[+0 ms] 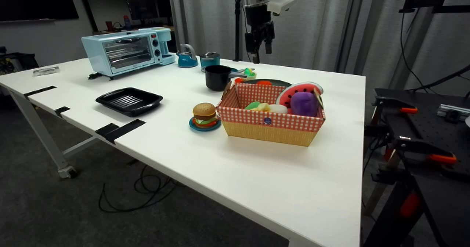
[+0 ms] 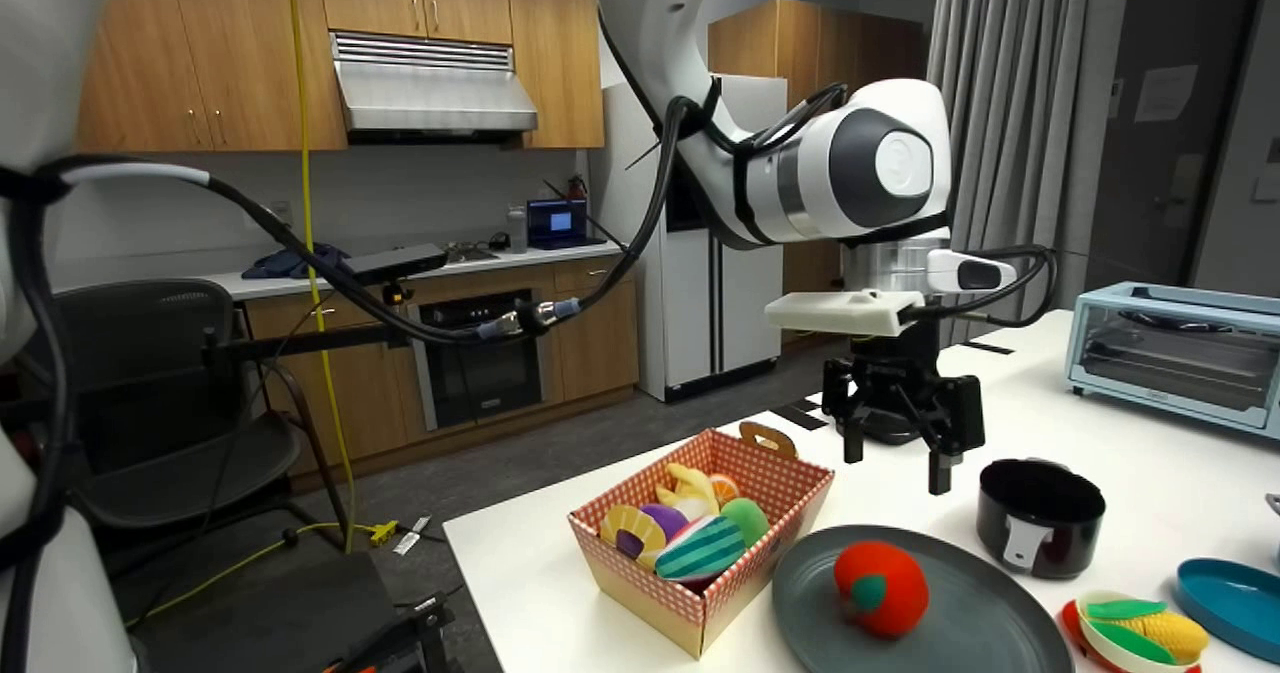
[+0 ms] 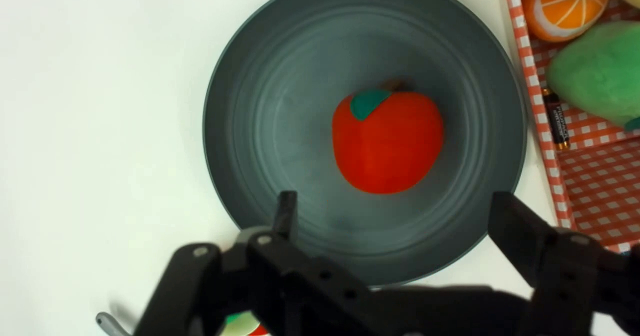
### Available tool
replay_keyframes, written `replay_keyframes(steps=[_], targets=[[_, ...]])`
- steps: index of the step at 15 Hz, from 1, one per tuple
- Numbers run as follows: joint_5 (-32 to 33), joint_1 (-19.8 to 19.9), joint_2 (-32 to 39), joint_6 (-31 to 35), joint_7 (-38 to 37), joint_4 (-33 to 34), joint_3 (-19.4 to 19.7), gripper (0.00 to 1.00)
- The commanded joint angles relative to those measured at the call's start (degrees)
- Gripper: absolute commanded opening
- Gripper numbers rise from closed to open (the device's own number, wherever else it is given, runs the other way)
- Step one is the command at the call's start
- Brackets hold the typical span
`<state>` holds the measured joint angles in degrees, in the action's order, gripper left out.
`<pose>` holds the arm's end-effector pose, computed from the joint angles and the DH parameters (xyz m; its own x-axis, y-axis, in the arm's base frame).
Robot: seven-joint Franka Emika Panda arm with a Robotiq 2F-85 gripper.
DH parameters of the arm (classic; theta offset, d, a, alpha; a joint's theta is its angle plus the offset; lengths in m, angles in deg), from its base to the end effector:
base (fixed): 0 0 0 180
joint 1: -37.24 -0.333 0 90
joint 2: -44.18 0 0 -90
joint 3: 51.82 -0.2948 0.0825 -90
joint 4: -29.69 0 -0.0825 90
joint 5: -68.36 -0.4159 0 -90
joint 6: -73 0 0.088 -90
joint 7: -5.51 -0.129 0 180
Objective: Put the orange, banana and pear plush toys on the plate then put the orange and banana back in the box
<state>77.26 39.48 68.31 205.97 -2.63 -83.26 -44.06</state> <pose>0.6084 -0.1135 0.1879 0.9782 -0.1999 -0.0561 -0.1879 -0.9674 0.1698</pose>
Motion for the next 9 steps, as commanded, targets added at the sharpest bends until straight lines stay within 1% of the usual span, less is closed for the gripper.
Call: replay_keyframes(steps=[1, 4, 9], targets=[[0.5, -0.2, -0.2, 0.3, -1.4, 0.0, 0.3, 1.0], [1.4, -0.8, -1.2, 0.6, -1.7, -1.1, 0.3, 1.0], [3.4, -3.0, -3.2, 0.4, -2.3, -3.2, -0.4, 1.0]])
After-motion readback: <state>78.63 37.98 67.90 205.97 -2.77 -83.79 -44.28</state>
